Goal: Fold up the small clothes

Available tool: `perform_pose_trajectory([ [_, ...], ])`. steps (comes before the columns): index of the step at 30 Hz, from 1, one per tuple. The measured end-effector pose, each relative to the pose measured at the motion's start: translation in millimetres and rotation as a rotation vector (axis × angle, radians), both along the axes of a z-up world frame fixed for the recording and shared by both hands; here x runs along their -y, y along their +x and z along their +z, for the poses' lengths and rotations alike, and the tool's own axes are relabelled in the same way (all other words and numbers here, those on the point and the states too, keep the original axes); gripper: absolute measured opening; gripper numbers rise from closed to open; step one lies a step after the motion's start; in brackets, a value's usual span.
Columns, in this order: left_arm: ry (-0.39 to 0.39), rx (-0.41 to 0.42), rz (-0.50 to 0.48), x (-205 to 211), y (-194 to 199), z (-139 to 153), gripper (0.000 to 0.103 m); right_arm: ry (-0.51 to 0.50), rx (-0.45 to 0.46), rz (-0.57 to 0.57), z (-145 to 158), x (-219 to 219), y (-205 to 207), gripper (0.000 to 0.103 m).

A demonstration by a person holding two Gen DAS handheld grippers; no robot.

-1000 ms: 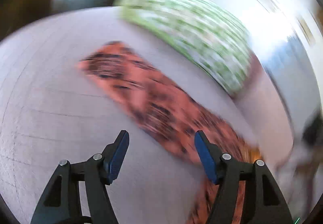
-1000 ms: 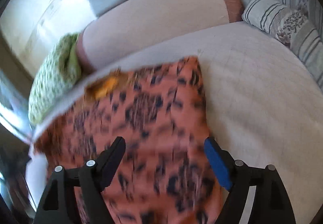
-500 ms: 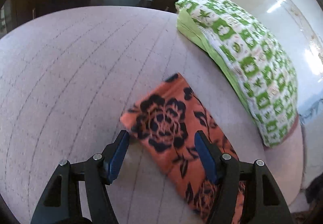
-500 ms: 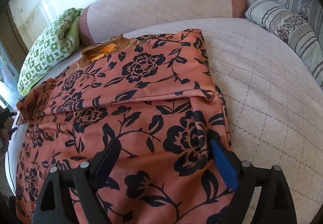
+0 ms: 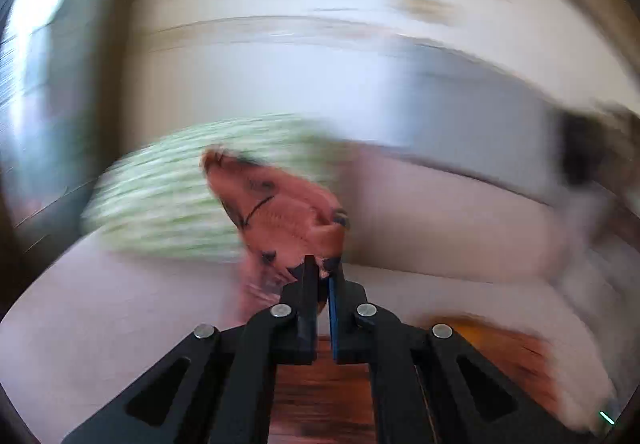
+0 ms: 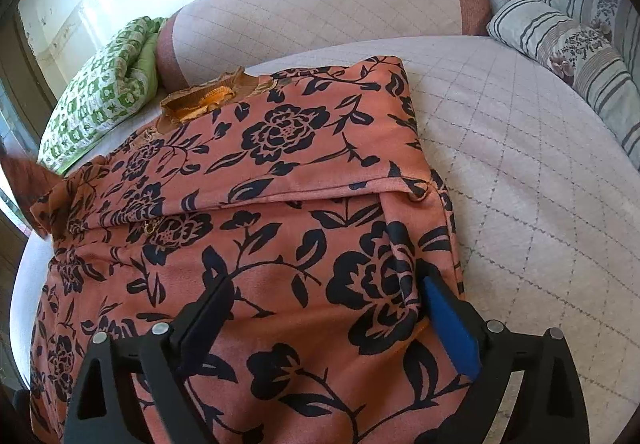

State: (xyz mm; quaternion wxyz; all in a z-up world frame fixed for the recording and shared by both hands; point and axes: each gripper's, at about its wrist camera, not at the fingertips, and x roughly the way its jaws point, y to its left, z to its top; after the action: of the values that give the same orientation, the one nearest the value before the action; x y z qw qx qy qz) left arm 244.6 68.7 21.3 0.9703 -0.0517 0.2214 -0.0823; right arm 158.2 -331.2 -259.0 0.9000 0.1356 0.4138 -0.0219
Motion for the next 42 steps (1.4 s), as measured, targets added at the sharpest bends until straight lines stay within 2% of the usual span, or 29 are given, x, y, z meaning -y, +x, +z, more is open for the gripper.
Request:
perform_pose_trajectory([
  [1,0.022,-0.028,-0.131,38.2,-1.7,-0.4,0.016,0.001,0.000,-0.002,0.1,0.2,-0.2,0.096],
  [2,0.021,-0.063,-0.240,70.5,-4.8,-8.3,0.035,0.005,-0.001,-0.003,0.1,0.7,0.1,0.096],
  [3,0.016,-0.117,-0.299,95.0,-6.8,-23.4,0.052,0.010,-0.002,-0.003,0.4,1.2,0.6,0.097],
  [4,0.031,-0.206,-0.348,114.5,-5.7,-46.2,0.079,0.018,-0.006,-0.004,1.6,2.2,1.4,0.097],
  [6,0.063,-0.311,-0.360,120.6,-7.9,-79.0,0.079,0.052,-0.025,-0.004,6.0,5.6,3.2,0.097],
  [8,0.067,-0.391,-0.309,99.6,-1.9,-104.6,0.079,0.115,-0.025,-0.002,13.9,11.9,2.6,0.097],
  [10,0.027,-0.398,-0.207,58.9,-1.2,-114.2,0.079,0.168,0.004,-0.009,24.6,19.6,1.3,0.097],
  [13,-0.021,-0.390,0.050,-16.3,9.3,-120.9,0.079,0.282,0.048,-0.009,43.3,29.4,10.5,0.097],
  [15,-0.015,-0.444,0.158,-48.3,21.2,-131.9,0.079,0.358,0.057,0.001,51.3,29.3,27.0,0.097],
  [18,0.036,-0.494,0.183,-57.4,30.9,-150.3,0.079,0.478,0.004,0.054,47.0,17.1,63.1,0.097],
  [21,0.045,-0.536,0.154,-55.3,37.9,-165.1,0.079,0.479,-0.053,0.070,34.7,-1.5,96.3,0.097],
  [23,0.033,-0.555,0.145,-52.0,38.2,-176.7,0.079,0.445,-0.063,0.062,32.1,-11.7,110.6,0.096],
  [25,0.022,-0.568,0.142,-50.6,38.5,-185.5,0.079,0.362,-0.075,0.034,30.6,-17.1,128.4,0.096],
  [26,0.018,-0.573,0.148,-51.0,38.0,-190.5,0.079,0.347,-0.108,0.005,24.6,-18.3,139.0,0.087],
  [27,0.014,-0.576,0.150,-51.4,38.1,-194.2,0.079,0.331,-0.143,0.025,18.4,-24.2,147.9,0.075],
  [28,0.013,-0.570,0.151,-52.1,37.0,-196.4,0.079,0.268,-0.186,0.050,13.4,-32.5,155.3,0.059],
  [30,0.029,-0.552,0.142,-51.7,35.9,-197.4,0.079,0.133,-0.204,0.089,15.2,-48.9,159.9,0.037],
  [31,0.031,-0.549,0.138,-51.7,35.2,-197.7,0.079,0.111,-0.212,0.118,18.4,-53.7,161.4,0.017],
  [32,0.030,-0.545,0.135,-51.3,34.3,-196.5,0.079,0.107,-0.211,0.135,23.4,-55.5,162.0,0.012],
  [34,0.026,-0.541,0.131,-54.0,35.2,-196.5,0.079,0.025,-0.160,0.154,41.4,-61.5,159.7,0.011],
  [37,0.030,-0.535,0.120,-54.6,40.7,-197.7,0.079,-0.183,0.009,0.148,88.8,-73.6,149.9,0.010],
  [39,0.021,-0.536,0.114,-57.7,34.4,-194.6,0.079,-0.277,0.073,0.109,104.3,-71.7,148.0,0.010],
  [40,0.011,-0.538,0.114,-59.3,34.2,-193.4,0.079,-0.303,0.068,0.090,102.3,-68.0,150.9,0.013],
  [41,-0.006,-0.539,0.118,-60.8,35.5,-191.5,0.079,-0.323,0.023,0.072,90.5,-61.5,159.8,0.016],
  [42,-0.023,-0.534,0.125,-62.9,35.2,-188.2,0.079,-0.287,-0.075,0.072,67.5,-52.0,172.1,0.017],
])
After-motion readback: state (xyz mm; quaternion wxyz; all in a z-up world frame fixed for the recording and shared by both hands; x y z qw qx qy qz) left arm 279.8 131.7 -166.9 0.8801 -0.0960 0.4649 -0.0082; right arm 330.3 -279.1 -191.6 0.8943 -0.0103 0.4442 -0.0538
